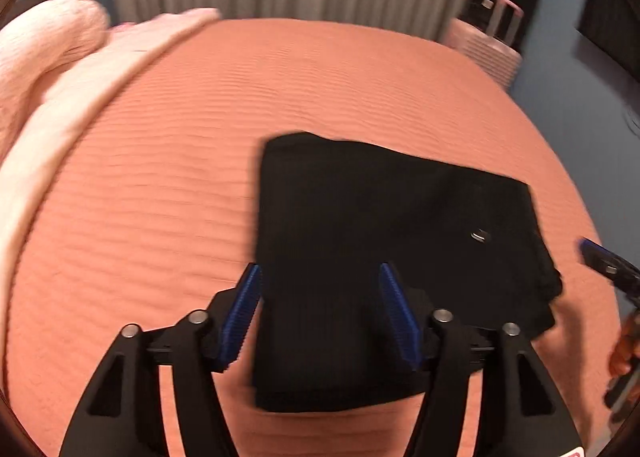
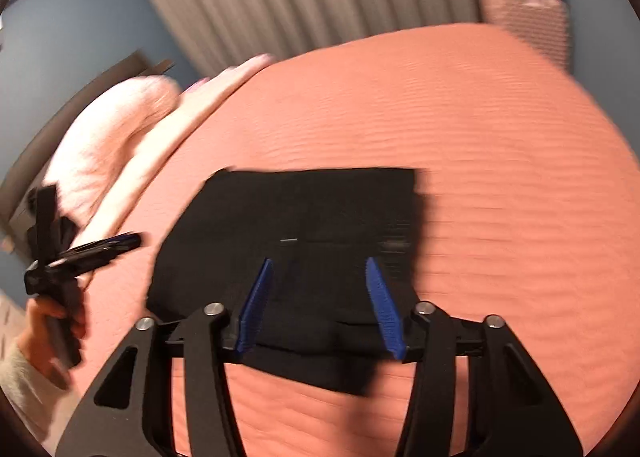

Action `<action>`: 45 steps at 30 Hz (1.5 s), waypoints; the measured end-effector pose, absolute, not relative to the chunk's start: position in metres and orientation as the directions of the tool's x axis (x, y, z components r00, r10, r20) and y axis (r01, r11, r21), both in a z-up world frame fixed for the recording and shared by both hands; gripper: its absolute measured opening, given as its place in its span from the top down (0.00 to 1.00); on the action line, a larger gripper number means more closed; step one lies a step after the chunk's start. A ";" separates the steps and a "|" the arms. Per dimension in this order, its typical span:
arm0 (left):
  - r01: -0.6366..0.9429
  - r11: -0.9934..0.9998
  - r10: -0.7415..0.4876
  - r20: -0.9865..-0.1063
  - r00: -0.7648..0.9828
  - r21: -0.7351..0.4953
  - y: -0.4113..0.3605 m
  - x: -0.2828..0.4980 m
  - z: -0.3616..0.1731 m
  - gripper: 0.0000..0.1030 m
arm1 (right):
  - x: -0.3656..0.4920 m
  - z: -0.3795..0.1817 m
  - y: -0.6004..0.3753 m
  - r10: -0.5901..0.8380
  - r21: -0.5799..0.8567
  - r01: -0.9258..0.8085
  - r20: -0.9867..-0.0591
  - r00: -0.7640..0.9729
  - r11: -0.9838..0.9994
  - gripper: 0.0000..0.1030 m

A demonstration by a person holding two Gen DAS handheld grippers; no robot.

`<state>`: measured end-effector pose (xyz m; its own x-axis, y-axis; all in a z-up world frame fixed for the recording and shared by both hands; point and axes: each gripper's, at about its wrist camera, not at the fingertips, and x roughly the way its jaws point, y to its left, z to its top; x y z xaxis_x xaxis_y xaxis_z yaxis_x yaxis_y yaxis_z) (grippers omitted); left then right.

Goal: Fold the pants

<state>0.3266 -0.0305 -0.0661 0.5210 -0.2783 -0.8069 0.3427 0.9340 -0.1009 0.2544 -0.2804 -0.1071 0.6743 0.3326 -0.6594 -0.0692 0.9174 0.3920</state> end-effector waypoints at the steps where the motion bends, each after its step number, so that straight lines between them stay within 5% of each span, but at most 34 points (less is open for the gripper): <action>1: 0.377 0.926 -0.231 -0.842 0.487 -0.036 -0.053 0.323 -0.083 0.39 | 0.267 -0.128 -0.265 0.316 0.350 -0.066 -0.729 0.607 0.934 0.65; 5: 0.395 0.913 -0.128 -0.845 0.519 0.104 -0.067 0.305 -0.132 0.38 | 0.248 -0.158 -0.276 0.305 0.344 -0.049 -0.748 0.589 0.938 0.83; 8: 0.392 0.905 -0.075 -0.845 0.530 0.166 -0.073 0.298 -0.125 0.39 | 0.235 -0.124 -0.277 0.292 0.353 -0.038 -0.703 0.648 0.935 0.79; 14: 0.346 0.923 -0.046 -0.848 0.528 0.166 -0.075 0.300 -0.132 0.37 | 0.229 -0.158 -0.252 0.203 0.184 -0.092 -0.783 0.588 0.979 0.82; 21: 0.316 0.933 -0.023 -0.850 0.527 0.170 -0.080 0.294 -0.126 0.35 | 0.221 -0.129 -0.263 0.219 0.270 -0.020 -0.734 0.643 0.963 0.79; 24: 0.308 0.933 -0.005 -0.847 0.531 0.188 -0.082 0.300 -0.126 0.34 | 0.230 -0.158 -0.247 0.203 0.221 -0.032 -0.819 0.536 0.975 0.80; 37: 0.309 0.932 -0.003 -0.849 0.528 0.188 -0.079 0.302 -0.127 0.29 | 0.193 -0.142 -0.297 0.200 0.295 0.089 -0.811 0.549 0.951 0.78; 38: 0.306 0.934 -0.003 -0.849 0.529 0.187 -0.078 0.301 -0.125 0.29 | 0.195 -0.139 -0.305 0.202 0.314 0.113 -0.805 0.558 0.943 0.74; 39: 0.303 0.934 -0.004 -0.847 0.531 0.186 -0.076 0.299 -0.123 0.29 | 0.198 -0.138 -0.312 0.197 0.324 0.135 -0.803 0.562 0.936 0.51; 41: 0.289 0.943 -0.024 -0.831 0.556 0.166 -0.065 0.295 -0.108 0.29 | 0.200 -0.135 -0.327 0.172 0.335 0.182 -0.791 0.588 0.924 0.21; 45: 0.186 0.982 -0.146 -0.786 0.601 -0.041 -0.002 0.307 -0.073 0.15 | 0.214 -0.132 -0.346 0.282 0.475 0.152 -0.718 0.637 0.867 0.12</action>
<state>0.3072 -0.0017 -0.0725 0.6009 -0.1465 -0.7858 0.1856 0.9818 -0.0411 0.2139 -0.3455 -0.1317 0.6369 0.2816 -0.7177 0.1522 0.8667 0.4751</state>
